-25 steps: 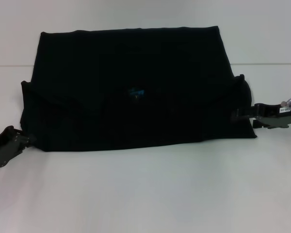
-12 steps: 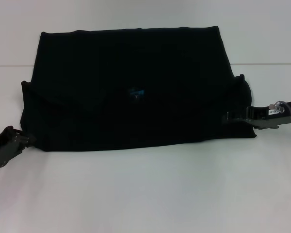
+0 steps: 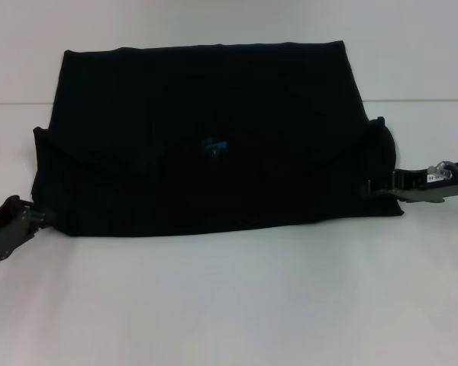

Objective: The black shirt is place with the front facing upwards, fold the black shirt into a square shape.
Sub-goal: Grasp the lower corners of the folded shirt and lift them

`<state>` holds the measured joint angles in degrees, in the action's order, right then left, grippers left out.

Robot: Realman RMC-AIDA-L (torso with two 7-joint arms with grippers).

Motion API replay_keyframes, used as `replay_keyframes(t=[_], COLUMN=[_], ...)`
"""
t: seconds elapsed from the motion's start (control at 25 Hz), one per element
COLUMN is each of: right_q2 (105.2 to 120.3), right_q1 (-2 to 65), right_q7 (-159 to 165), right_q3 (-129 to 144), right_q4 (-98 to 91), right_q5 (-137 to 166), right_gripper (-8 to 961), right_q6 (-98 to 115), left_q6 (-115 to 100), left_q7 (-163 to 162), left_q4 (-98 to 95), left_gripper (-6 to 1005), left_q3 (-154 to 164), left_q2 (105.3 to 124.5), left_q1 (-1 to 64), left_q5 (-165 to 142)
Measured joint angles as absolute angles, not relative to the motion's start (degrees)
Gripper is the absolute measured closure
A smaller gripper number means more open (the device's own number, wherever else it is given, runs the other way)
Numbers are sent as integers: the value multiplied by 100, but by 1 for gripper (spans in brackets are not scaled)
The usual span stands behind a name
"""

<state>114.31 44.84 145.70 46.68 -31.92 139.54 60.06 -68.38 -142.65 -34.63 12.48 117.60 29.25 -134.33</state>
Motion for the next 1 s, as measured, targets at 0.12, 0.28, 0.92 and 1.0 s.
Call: replay_keyframes(t=[0.12,0.28,0.92,1.0], right_q2=[11430,11436,11343,11312], right_q1=[4497,4513,4373,4276], right_q7=[14576,14605,14502,14451], right_q3=[4668,4668,4641,4613], right_q4=[-3193,-3196,-3442,-3632], right_q5=[14019,14066,14066,14049], right_gripper=[398,594,882,881], right_q6=[6018,6012,6565,6835], left_q6=[-6838,-6838,-7228,-7548], left_q7=[-14247,-14235,-13933,-13897], left_q4=[-3463,-3463,-3457,-3469], left_gripper=[925,924,923,923], left_q3=[1253,1251,1192,1058], left_q2=[11759,11755,11740,11727], left_q1=[2927,2927,2888,2833], left_q5=[-13390,-13383,-13284,-13293])
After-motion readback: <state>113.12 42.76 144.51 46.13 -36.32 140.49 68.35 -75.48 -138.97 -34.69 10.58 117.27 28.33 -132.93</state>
